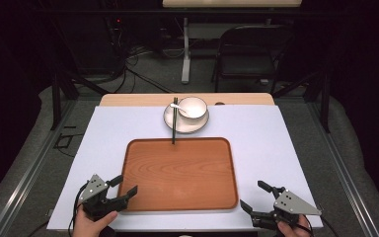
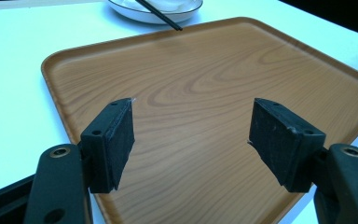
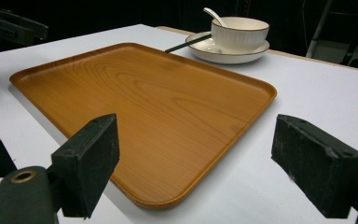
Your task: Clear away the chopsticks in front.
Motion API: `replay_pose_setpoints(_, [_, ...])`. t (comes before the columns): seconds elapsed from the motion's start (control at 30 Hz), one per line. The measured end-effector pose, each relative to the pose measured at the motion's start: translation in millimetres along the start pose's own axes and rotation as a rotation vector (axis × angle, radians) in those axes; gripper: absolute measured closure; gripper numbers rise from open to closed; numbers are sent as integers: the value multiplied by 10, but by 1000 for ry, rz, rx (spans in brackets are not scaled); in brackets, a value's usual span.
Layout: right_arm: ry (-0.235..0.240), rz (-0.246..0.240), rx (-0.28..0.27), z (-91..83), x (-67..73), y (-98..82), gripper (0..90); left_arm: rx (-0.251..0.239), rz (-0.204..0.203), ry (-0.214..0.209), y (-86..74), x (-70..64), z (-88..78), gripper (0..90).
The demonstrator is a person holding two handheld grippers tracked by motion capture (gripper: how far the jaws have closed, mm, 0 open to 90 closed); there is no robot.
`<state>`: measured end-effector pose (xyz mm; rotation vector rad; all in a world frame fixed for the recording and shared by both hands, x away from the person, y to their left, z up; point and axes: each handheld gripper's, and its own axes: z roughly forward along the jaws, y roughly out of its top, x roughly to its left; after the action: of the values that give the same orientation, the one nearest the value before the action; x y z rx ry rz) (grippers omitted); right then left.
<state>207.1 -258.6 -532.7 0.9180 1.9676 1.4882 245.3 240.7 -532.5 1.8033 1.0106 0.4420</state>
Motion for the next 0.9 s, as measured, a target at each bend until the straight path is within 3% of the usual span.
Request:
replay_pose_setpoints(0.53, [11, -2, 4, 27, 3, 7, 144, 9, -14, 27, -5, 4, -9, 309])
replay_pose_setpoints(0.73, [11, -9, 4, 29, 5, 8, 144, 23, 20, 48, -2, -35, 3, 244])
replay_pose_setpoints(0.9, [10, -2, 6, 30, 2, 7, 144, 35, 8, 48, 8, -30, 19, 251])
